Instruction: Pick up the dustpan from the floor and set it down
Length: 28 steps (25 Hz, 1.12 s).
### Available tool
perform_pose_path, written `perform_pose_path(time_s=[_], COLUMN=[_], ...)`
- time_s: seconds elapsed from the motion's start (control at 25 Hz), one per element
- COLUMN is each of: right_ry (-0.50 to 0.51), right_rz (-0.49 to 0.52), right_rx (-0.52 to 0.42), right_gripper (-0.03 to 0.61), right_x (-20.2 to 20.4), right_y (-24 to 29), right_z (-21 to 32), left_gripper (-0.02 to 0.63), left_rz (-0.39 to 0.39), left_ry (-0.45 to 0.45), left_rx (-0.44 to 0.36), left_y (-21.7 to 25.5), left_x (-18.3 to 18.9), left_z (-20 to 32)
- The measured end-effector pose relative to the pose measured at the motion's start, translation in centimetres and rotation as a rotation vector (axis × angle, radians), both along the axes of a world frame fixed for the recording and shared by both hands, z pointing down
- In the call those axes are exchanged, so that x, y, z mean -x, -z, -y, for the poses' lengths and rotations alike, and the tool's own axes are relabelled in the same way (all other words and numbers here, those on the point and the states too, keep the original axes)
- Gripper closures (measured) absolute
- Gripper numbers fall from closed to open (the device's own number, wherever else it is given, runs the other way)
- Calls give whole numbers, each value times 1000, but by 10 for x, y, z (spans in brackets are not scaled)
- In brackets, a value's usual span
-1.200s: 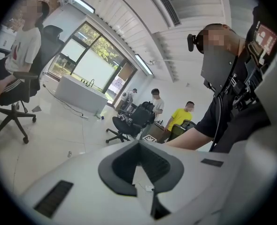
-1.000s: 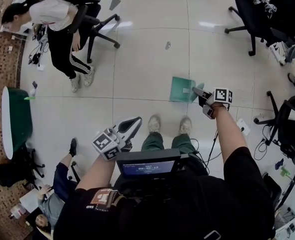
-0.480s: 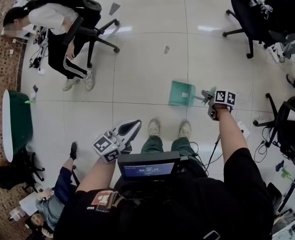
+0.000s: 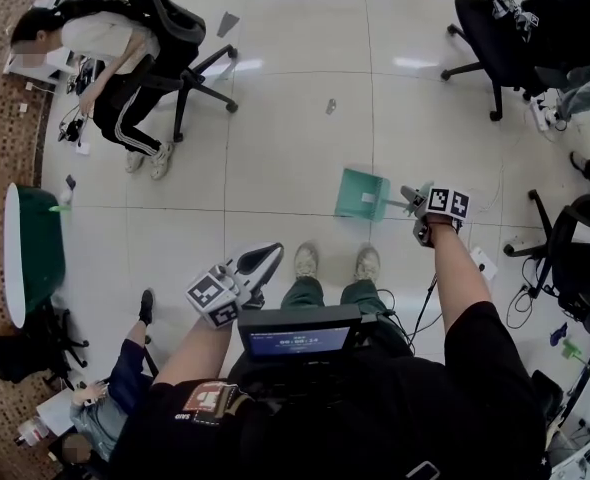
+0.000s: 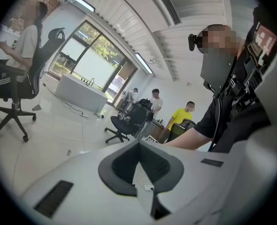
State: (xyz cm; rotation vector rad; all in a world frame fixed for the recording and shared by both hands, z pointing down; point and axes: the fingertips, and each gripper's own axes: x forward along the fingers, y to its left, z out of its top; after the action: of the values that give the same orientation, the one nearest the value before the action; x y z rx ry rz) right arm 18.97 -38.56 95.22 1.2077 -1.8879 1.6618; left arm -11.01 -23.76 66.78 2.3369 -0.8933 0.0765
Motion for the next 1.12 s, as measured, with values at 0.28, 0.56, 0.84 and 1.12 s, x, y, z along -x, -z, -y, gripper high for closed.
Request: perform_pose_path(time_s=[0.28,0.56,0.84,1.12], right_ry=[69,57,-3,-69], right_rz=[-182,-260,-233,-149], right_rx=[26,31,-1,-111], right_gripper=[313,245,242,243], right_x=[-21,-46,-58,-113], right_y=[-14,-22,7,104], right_z=[-5,4,3,-23], left_gripper=[589,589,589,589], left_rz=[2,0,2,-7], left_ry=[-4,-14,-31,-8], left_rx=[4,14,8,-74], left_y=[4,-4,8,71], left_x=[-8,-21,-24,-63], left_z=[5,14,17,20])
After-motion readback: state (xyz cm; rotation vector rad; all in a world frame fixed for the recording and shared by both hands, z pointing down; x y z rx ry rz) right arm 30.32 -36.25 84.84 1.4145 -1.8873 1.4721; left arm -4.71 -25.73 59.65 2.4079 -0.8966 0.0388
